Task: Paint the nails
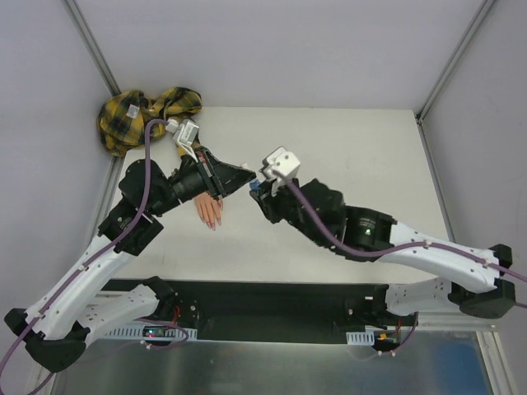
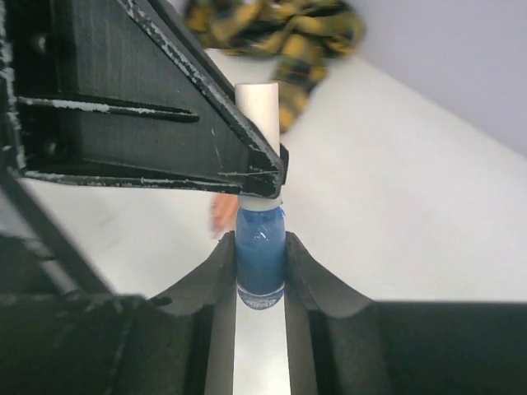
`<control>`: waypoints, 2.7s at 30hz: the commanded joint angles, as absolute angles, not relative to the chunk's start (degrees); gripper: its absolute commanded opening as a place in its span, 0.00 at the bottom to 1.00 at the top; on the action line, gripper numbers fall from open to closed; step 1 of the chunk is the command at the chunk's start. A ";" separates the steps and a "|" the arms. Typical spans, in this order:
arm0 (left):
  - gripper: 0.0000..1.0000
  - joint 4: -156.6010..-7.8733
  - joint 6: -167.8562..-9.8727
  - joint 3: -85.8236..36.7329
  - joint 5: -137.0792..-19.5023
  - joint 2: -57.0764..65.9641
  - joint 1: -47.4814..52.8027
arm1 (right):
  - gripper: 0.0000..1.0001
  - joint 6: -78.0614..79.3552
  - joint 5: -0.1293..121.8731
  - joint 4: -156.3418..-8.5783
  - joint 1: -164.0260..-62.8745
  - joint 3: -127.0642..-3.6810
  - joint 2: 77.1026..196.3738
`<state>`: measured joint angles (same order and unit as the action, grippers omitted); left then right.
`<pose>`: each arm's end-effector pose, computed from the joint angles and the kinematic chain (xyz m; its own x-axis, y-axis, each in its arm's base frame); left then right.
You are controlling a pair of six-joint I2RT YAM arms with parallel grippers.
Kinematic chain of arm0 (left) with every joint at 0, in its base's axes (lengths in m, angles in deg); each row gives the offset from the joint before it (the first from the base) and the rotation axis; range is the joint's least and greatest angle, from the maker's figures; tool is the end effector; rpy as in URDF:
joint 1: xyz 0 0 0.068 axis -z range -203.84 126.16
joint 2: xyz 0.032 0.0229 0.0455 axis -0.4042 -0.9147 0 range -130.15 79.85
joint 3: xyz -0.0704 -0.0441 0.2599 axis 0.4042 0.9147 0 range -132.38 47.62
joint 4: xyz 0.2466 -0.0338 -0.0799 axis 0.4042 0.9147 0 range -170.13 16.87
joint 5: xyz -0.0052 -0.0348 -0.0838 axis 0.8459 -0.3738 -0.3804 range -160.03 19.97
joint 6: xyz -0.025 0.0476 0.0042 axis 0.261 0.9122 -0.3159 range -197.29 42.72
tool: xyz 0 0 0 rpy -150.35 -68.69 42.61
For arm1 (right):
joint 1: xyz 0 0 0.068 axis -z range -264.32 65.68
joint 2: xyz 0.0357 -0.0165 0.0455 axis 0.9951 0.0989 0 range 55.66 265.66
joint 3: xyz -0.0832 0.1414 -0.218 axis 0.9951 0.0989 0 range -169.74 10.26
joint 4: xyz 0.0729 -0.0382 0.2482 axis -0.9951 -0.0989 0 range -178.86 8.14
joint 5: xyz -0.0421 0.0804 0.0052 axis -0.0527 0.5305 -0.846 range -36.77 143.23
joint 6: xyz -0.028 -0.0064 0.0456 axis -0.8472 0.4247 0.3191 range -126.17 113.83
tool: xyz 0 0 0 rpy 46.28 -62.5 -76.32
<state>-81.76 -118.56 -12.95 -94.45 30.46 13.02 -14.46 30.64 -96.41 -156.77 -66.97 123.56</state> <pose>0.1356 -0.1201 0.4438 -0.4398 -0.4209 -0.7933 0.7700 0.2780 -0.5743 0.0913 0.2428 0.4473 0.0832 -0.1786 -0.9804 -0.7609 0.6240 -0.1782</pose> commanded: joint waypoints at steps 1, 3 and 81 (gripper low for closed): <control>0.00 -72.67 -118.06 -16.45 -73.13 31.42 18.25 | 0.00 -29.01 -8.21 -93.12 -161.75 -70.59 128.16; 0.00 -72.58 -118.33 -16.89 -72.58 31.16 18.79 | 0.00 -29.63 -0.36 -92.42 -161.41 -70.43 128.08; 0.88 -82.76 -113.76 -20.49 -107.37 29.58 14.04 | 0.00 -3.01 99.96 -82.13 -133.72 -57.50 115.25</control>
<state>-76.04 -115.46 -17.83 -96.77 30.16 14.66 -10.86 79.86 -89.79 -134.95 -58.27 115.97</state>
